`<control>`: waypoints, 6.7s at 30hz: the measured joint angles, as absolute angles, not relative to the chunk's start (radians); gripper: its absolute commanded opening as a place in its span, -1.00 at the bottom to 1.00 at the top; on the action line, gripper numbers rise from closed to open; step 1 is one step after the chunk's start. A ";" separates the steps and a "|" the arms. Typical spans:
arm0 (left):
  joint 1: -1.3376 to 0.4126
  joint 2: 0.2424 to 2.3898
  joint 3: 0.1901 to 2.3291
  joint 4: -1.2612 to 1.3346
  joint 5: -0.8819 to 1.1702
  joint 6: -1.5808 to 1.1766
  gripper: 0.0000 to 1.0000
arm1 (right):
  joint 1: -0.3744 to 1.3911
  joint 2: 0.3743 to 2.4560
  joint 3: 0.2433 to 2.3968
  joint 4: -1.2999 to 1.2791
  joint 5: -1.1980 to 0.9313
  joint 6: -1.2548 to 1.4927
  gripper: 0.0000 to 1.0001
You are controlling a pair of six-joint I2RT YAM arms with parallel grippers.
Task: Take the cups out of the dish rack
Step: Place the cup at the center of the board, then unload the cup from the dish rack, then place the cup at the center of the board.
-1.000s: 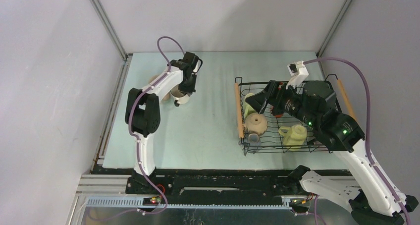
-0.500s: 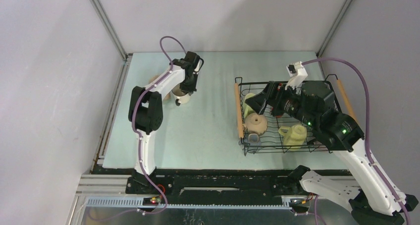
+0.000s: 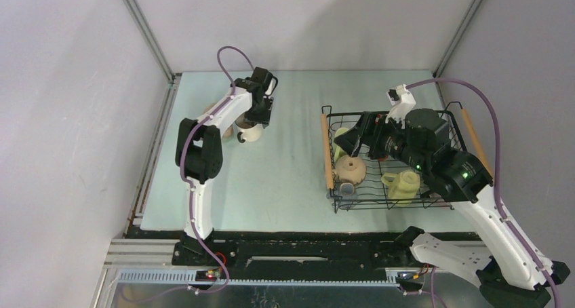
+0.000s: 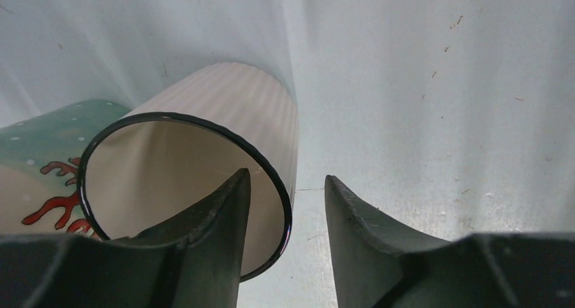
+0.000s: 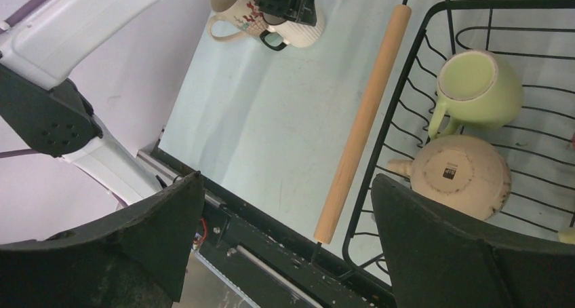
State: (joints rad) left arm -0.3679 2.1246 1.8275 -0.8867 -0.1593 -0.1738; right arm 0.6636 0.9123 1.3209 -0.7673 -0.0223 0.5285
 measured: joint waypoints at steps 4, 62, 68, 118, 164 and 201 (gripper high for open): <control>-0.368 2.124 1.853 -0.894 -0.158 -0.174 0.29 | 0.664 0.920 1.321 -0.779 -0.019 0.529 0.99; -0.554 1.077 1.093 -0.490 0.244 -0.202 1.00 | 0.218 1.282 1.081 -0.722 0.228 0.522 0.78; -0.555 1.077 1.088 -0.465 0.276 -0.211 1.00 | 0.177 1.384 1.080 -0.662 0.238 0.507 0.73; -0.561 1.149 1.075 -0.435 0.354 -0.272 1.00 | 0.120 1.503 1.079 -0.572 0.168 0.447 -0.25; -0.600 1.162 0.873 0.276 0.524 -0.819 0.78 | 0.370 1.196 1.305 -0.610 -0.376 0.733 -0.28; -0.622 1.231 0.847 0.621 0.587 -0.972 -0.36 | 0.461 1.280 1.305 -0.389 -0.569 0.960 -0.35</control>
